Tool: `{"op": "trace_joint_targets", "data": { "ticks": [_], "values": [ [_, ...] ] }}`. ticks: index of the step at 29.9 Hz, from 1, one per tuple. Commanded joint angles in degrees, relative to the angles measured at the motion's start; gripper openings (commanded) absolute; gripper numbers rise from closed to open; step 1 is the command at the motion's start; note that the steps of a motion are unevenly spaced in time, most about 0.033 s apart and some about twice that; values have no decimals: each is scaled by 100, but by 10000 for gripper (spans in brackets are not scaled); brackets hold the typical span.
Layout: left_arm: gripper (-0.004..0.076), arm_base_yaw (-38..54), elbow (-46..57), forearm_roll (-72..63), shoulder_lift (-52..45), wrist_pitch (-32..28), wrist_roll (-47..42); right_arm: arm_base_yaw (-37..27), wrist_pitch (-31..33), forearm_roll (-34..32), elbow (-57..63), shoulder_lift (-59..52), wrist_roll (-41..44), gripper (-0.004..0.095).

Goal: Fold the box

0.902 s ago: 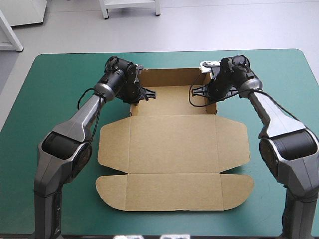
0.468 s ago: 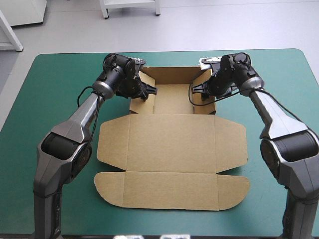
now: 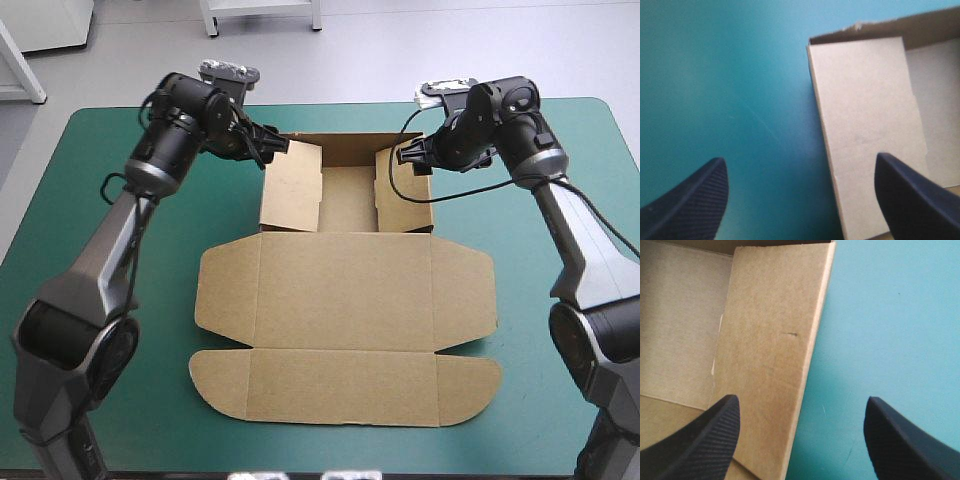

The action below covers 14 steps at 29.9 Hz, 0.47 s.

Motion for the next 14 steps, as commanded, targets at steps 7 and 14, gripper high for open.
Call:
{"op": "trace_joint_targets", "data": {
  "ticks": [7,14],
  "values": [
    [527,-435,107,190,-1818,262,379,2,250,125,-172,-1176,-340,615],
    [524,-782,1647,190,-3174,123,277,2,250,218,-172,-1660,-429,606]
  ]
}}
